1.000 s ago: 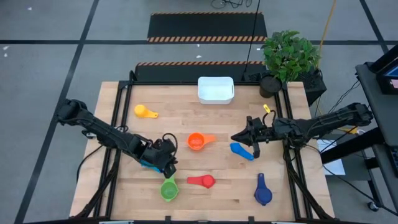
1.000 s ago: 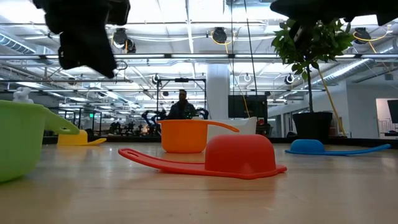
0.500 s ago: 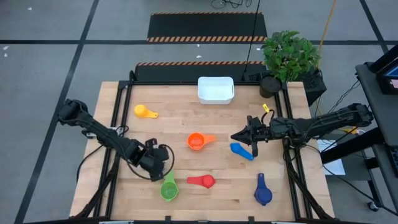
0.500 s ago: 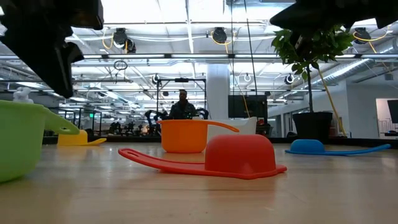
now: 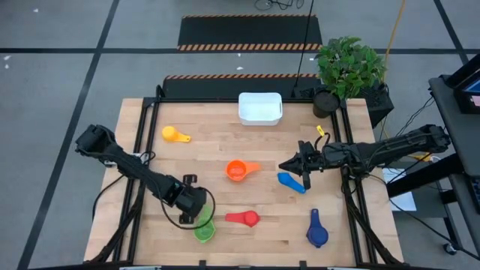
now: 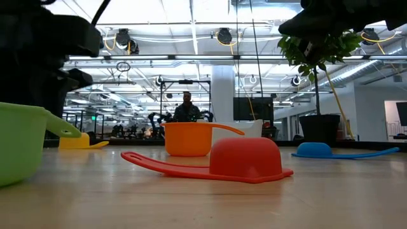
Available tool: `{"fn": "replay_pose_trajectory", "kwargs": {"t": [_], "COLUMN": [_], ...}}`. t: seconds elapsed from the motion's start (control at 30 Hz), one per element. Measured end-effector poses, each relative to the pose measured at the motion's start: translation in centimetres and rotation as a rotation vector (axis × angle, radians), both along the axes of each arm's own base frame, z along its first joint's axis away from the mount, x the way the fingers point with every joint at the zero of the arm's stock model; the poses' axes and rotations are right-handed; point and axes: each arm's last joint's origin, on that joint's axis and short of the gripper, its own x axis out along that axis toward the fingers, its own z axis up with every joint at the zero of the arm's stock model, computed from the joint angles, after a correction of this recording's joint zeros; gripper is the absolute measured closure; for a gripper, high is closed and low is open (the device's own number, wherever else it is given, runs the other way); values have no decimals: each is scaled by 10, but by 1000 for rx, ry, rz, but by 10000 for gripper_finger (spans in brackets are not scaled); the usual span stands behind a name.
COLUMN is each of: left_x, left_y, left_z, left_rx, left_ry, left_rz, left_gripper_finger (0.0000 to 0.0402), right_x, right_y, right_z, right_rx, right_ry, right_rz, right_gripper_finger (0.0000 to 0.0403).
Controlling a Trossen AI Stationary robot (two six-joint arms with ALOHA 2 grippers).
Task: Nest measuring cups in basket
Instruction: Stack the green measuring cup into the orange measuring cup
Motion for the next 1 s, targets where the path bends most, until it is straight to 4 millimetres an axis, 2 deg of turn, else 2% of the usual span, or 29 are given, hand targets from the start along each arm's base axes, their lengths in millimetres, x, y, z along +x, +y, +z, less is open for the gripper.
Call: {"fn": "replay_pose_trajectory", "kwargs": {"t": [0.23, 0.47, 0.57, 0.7, 0.77, 0.83, 1.0], "left_x": [22, 45, 52, 55, 51, 41, 10], "left_y": [0, 3, 1, -1, -7, -22, -68], "left_z": [-10, 1, 16, 60, 82, 93, 92], "left_rx": [10, 13, -48, -119, -95, -31, 58], "left_ry": [-107, -340, -396, -396, -410, -425, -461], "left_rz": [-115, -136, -77, 28, 43, -8, -196], "left_gripper_finger": [309, 309, 309, 309, 309, 309, 309], "right_x": [0, 0, 0, 0, 0, 0, 0], "right_y": [0, 0, 0, 0, 0, 0, 0], "right_z": [0, 0, 0, 0, -1, -1, -3], "right_rx": [-4, -12, -14, -15, -16, -16, -20], "right_ry": [-2, -3, -3, -3, 5, 9, 27], "right_rz": [1, 3, 3, 3, 3, 3, 3], "right_gripper_finger": [403, 403, 403, 403, 403, 403, 403]}}
